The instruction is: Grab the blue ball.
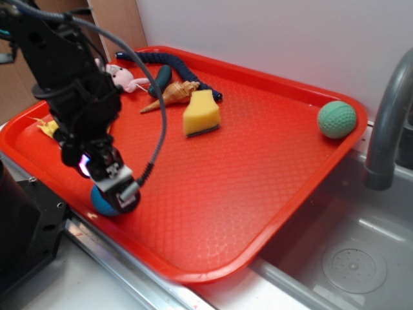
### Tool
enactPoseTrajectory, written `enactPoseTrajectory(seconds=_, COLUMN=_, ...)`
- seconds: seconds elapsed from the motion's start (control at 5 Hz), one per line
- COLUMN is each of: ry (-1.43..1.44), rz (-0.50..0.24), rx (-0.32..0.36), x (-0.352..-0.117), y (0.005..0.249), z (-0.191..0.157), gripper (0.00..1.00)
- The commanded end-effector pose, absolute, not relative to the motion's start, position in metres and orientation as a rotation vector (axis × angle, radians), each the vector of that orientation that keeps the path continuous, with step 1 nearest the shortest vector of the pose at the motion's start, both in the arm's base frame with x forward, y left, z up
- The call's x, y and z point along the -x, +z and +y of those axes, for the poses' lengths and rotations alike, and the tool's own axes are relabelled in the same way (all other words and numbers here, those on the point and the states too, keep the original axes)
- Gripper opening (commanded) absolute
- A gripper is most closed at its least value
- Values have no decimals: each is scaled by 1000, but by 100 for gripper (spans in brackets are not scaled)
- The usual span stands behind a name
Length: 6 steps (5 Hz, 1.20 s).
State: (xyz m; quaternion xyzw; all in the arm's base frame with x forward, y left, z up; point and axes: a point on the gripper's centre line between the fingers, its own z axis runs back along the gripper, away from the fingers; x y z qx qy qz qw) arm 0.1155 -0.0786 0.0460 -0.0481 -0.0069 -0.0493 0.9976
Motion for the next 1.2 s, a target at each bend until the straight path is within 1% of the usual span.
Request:
enactPoseTrajectory(seconds=0.0, ry=-124, rz=-4, rx=60, x=-122, y=30, z=-75, gripper=100)
enactPoseTrajectory(seconds=0.2, ry=-88, rz=-8, rx=40, x=-122, y=28, z=-61, gripper=100)
enactPoseTrajectory(seconds=0.4, ry=-77, rz=-9, rx=24, x=-124, y=28, z=-62, gripper=100)
enactPoseTrajectory(seconds=0.6, ry=-61, rz=-7, rx=9, x=-126, y=26, z=-60, gripper=18)
enactPoseTrajectory(seconds=0.8, ry=-52, rz=-2, rx=14, x=-127, y=27, z=-61, gripper=0)
enactPoseTrajectory(seconds=1.0, ry=-42, rz=-20, rx=-1, x=-126, y=42, z=-58, gripper=0)
